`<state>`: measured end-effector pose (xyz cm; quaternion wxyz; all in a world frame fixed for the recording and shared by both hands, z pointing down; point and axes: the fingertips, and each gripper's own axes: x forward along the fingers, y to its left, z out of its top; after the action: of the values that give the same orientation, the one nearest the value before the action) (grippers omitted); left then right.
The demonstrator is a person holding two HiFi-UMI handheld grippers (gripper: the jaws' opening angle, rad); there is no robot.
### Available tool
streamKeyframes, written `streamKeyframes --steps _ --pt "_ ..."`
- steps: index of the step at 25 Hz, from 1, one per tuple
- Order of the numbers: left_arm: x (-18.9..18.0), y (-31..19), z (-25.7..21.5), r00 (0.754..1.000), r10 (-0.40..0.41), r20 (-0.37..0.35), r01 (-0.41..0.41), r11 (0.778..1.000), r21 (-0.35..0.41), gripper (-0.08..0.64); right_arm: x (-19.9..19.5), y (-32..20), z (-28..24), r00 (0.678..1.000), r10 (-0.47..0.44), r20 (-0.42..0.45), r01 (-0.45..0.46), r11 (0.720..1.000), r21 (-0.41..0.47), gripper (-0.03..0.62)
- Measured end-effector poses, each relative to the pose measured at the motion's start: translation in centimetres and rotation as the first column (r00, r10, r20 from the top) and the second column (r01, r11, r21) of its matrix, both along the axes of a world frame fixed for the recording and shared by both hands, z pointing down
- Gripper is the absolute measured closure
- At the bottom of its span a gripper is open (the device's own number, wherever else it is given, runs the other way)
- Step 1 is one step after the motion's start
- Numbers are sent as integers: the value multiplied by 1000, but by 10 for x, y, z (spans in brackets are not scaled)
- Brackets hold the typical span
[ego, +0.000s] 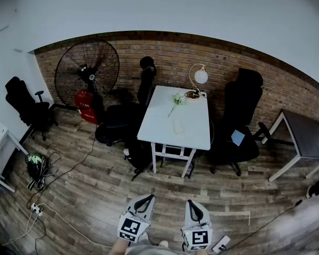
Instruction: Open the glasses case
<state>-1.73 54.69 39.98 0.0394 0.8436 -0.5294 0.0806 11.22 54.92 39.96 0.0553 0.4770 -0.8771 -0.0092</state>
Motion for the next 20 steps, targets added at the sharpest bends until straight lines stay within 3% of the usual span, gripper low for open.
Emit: streamKeyframes --steps 11,20 --pt "23 0 -4 1000 -29 -6 29 999 22 555 17 -11 1 1000 -24 11 24 1000 -3 586" --pt "27 -35 7 1000 -8 13 8 1000 18 555 17 -47 10 1000 -18 -1 17 1000 -18 586"
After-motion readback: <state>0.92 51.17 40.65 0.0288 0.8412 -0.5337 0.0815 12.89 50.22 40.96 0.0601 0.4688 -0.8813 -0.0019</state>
